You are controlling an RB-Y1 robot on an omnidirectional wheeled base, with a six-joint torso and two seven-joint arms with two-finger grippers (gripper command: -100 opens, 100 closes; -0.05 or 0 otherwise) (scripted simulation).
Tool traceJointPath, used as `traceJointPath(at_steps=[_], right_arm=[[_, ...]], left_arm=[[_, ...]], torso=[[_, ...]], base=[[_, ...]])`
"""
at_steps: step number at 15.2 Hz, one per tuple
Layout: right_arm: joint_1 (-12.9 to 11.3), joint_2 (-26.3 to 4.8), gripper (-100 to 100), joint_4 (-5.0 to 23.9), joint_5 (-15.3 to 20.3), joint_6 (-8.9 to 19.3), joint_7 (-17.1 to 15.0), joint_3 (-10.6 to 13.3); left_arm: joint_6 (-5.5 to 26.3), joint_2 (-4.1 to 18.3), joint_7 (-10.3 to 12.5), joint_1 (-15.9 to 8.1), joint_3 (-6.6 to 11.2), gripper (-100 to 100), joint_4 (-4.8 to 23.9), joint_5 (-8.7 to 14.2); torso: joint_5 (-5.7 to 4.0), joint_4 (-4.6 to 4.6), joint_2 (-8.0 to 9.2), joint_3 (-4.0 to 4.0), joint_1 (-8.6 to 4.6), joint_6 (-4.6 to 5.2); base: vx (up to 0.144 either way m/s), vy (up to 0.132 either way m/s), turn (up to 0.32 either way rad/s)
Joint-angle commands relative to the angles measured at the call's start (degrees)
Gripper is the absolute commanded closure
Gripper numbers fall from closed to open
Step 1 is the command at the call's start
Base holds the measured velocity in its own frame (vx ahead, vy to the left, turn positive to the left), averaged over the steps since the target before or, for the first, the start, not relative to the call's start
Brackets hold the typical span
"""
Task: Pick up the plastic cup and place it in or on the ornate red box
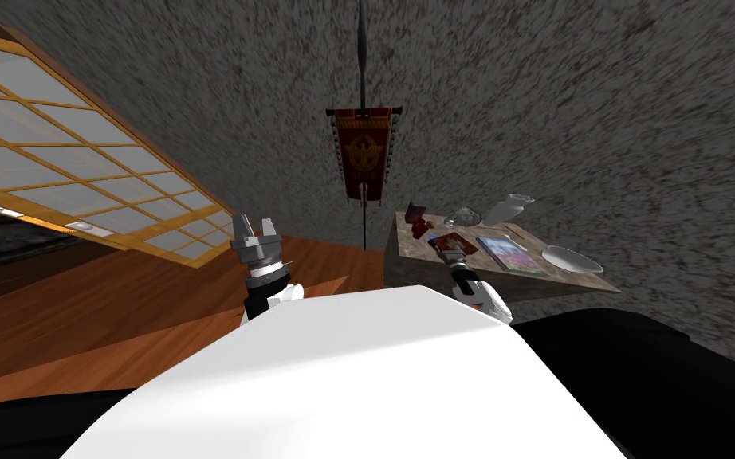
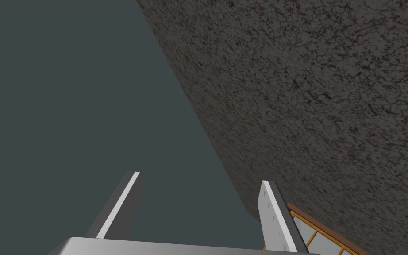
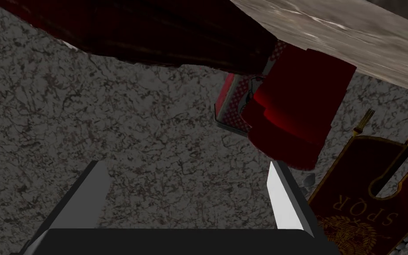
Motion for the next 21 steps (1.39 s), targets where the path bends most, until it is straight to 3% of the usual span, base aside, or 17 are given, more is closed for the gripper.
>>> traceJointPath(at_steps=[1,2,3,6,8,9,12,13,15,18,20,21], right_arm=[[1.97,-0.76,-100,-0.60,0.42,-0.33,0.13,-0.70],[3.95,-2.26,-100,-1.18,0.74,-0.83,0.06,-1.52],[4.23,-2.26,-100,-1.18,0.74,-0.83,0.06,-1.52],[8.22,-5.64,-100,-2.27,1.42,-2.04,-0.05,-3.09],[9.11,-5.64,-100,-2.27,1.42,-2.04,-0.05,-3.09],[11.27,-7.50,-100,-2.78,1.78,-2.75,-0.07,-3.86],[14.44,-9.48,-100,-3.27,2.15,-3.51,-0.08,-4.63],[15.95,-11.49,-100,-3.74,2.55,-4.33,-0.08,-5.38],[17.27,-11.56,-100,-3.74,2.55,-4.33,-0.08,-5.38],[21.62,-15.76,-100,-4.66,3.39,-6.05,-0.03,-6.89],[23.19,-15.94,-100,-4.66,3.39,-6.05,-0.03,-6.89],[25.14,-18.20,-100,-5.13,3.83,-6.93,0.01,-7.68]], left_arm=[[0.00,0.00,0.00,0.00,0.00,0,0.00,0.00],[0.00,0.00,0.00,0.00,0.00,0,0.00,0.00],[0.00,0.00,0.00,0.00,0.00,0,0.00,0.00],[0.00,0.00,0.00,0.00,0.00,0,0.00,0.00],[0.00,0.00,0.00,0.01,0.00,0,0.00,0.00],[0.00,0.00,0.00,0.01,0.00,0,0.00,0.00],[0.00,0.00,0.00,0.01,0.00,0,0.00,0.00],[0.00,0.00,0.00,0.01,0.00,0,0.00,0.00],[0.00,0.00,0.00,0.01,0.00,0,0.00,0.00],[0.00,0.00,0.00,0.01,0.00,0,0.00,0.00],[0.00,0.00,0.00,0.01,0.00,0,0.00,0.00],[0.00,0.00,0.00,0.01,0.00,0,0.00,0.00]], torso=[[0.00,0.00,0.00,0.00,0.00,0.00],[-0.01,0.00,-0.01,-0.01,0.02,-0.01],[-0.01,-0.01,-0.04,-0.02,0.02,0.00],[0.01,-0.03,-0.14,-0.08,0.07,-0.01],[0.02,-0.04,-0.19,-0.10,0.12,-0.01],[0.02,-0.04,-0.22,-0.12,0.13,-0.02],[0.03,-0.06,-0.30,-0.17,0.17,-0.02],[0.03,-0.07,-0.32,-0.18,0.18,-0.02],[0.03,-0.07,-0.34,-0.19,0.19,-0.03],[0.03,-0.08,-0.38,-0.21,0.18,-0.03],[0.03,-0.09,-0.45,-0.25,0.18,-0.04],[0.02,-0.09,-0.44,-0.25,0.16,-0.03]], base=[[-0.058,0.005,0.011],[-0.046,0.007,0.018],[-0.036,0.010,0.011],[-0.026,0.018,0.017],[-0.013,0.027,0.006],[-0.003,0.031,0.014],[0.007,0.037,0.013],[0.009,0.043,0.014],[0.014,0.034,0.006],[0.023,0.035,0.014],[0.034,0.029,0.007],[0.038,0.029,0.015]])
